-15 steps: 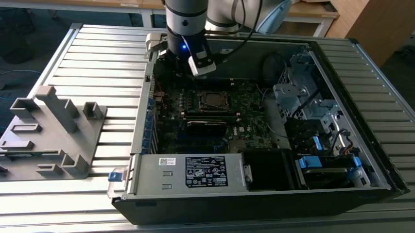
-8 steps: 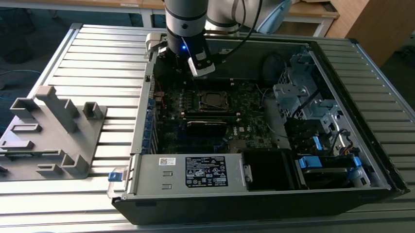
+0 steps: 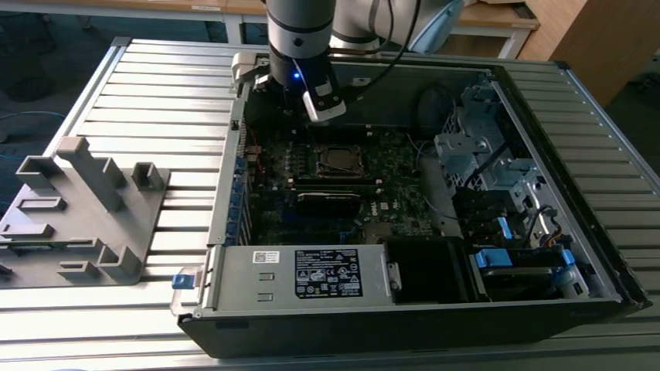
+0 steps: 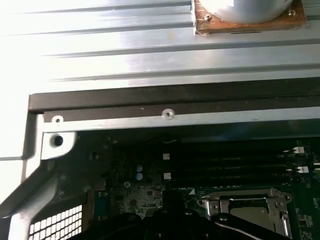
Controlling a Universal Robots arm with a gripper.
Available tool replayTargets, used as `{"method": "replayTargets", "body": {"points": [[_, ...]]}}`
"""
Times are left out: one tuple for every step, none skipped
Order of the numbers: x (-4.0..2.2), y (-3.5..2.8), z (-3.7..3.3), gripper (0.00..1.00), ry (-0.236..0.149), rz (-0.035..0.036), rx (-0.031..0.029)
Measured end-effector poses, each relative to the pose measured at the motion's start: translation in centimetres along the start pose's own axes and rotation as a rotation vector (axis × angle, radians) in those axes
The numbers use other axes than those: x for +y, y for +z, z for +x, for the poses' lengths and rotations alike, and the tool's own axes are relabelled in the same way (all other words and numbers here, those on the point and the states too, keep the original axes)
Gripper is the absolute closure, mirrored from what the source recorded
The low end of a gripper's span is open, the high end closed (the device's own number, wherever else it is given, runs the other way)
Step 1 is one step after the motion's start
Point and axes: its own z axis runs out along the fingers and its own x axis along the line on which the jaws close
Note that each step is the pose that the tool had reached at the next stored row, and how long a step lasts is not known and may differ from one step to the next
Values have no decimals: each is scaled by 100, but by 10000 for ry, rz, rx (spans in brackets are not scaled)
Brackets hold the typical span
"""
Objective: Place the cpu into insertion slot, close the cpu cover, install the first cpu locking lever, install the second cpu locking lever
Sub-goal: 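Install the first cpu locking lever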
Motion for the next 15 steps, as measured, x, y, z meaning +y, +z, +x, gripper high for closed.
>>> {"method": "replayTargets", "body": {"points": [[1,0,-18,89,-1,-1,-1],[3,-1,-37,89,-1,0,0],[4,-2,-57,89,-1,0,0],[5,-2,-74,89,0,0,0],[6,-3,-93,89,-1,0,0],[8,-3,-117,89,0,0,0],[10,-4,-138,89,0,0,-1],[11,-4,-161,89,0,-1,-1],[13,-5,-185,89,-1,0,-1],[14,-6,-209,89,-1,-1,-1],[16,-6,-232,89,0,0,0],[17,-7,-253,89,0,0,0],[18,-7,-272,89,0,-1,-1],[19,-8,-286,89,0,0,0],[20,-9,-300,89,-1,0,0]]}}
